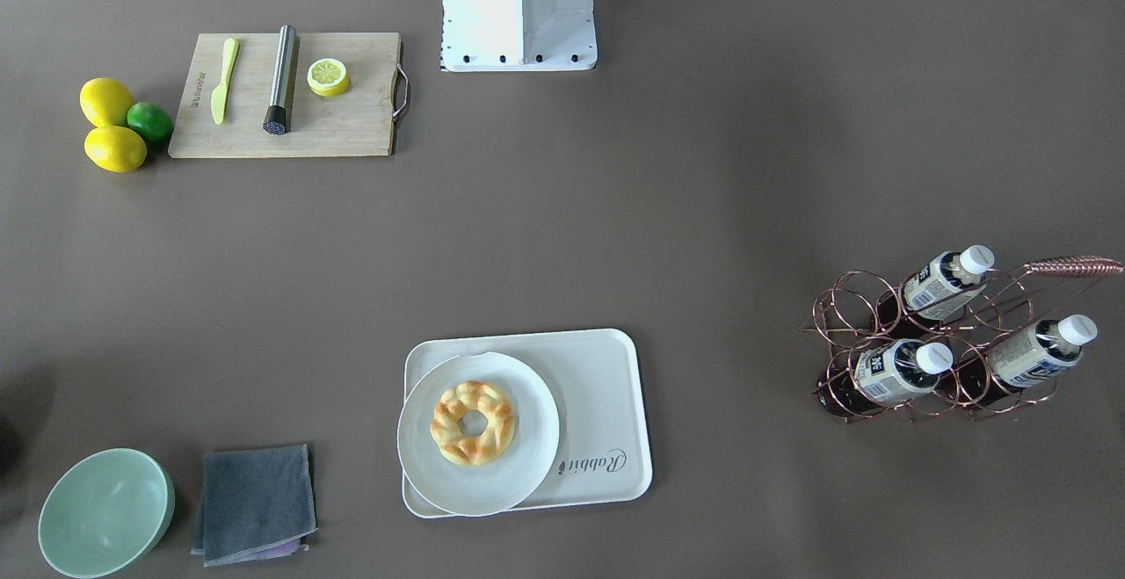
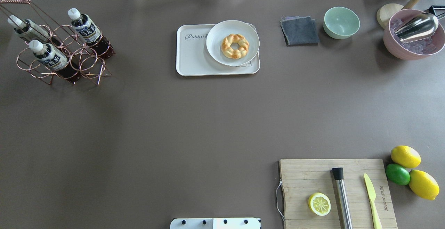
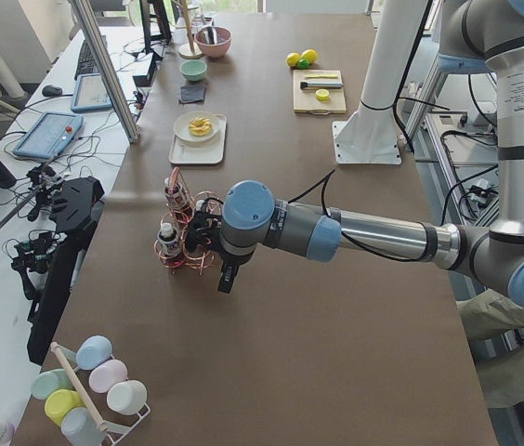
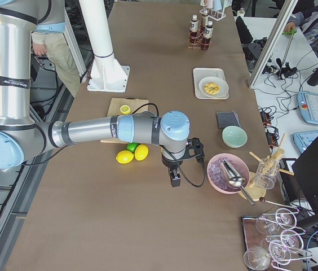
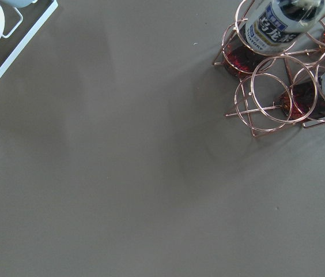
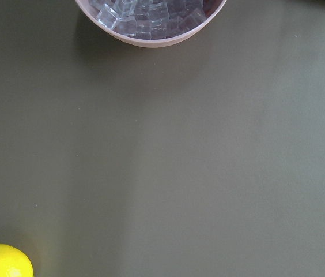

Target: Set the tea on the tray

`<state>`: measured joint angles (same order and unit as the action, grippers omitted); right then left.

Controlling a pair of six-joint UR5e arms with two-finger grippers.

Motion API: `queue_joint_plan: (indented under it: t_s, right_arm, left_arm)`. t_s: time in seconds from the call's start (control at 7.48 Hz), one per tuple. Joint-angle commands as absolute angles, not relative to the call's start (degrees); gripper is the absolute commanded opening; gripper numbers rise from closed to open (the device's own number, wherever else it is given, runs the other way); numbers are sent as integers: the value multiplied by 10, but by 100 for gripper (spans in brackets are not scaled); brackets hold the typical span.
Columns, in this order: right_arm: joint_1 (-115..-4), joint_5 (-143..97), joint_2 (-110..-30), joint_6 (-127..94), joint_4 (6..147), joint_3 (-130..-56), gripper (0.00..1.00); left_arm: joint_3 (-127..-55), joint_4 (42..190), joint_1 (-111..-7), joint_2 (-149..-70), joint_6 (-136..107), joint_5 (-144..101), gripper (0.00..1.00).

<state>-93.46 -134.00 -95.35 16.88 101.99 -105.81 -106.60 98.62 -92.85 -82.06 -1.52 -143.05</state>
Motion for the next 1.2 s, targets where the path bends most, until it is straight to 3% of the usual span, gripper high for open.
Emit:
queue_joint_plan:
  t_s: [0.0, 0.67, 1.07]
  right_arm:
    - [-930, -1341, -954, 170, 1020, -1056, 100]
    - [-920, -1338, -954, 173, 990, -1056, 100]
    - [-919, -1338, -954, 171, 986, -1056, 100]
  left_arm:
    - [-1119, 1073, -876, -828, -154, -1409, 97]
    - [-1128, 1130, -620, -929, -401, -1133, 98]
    - [-1088, 1132, -608, -946, -395, -1120, 97]
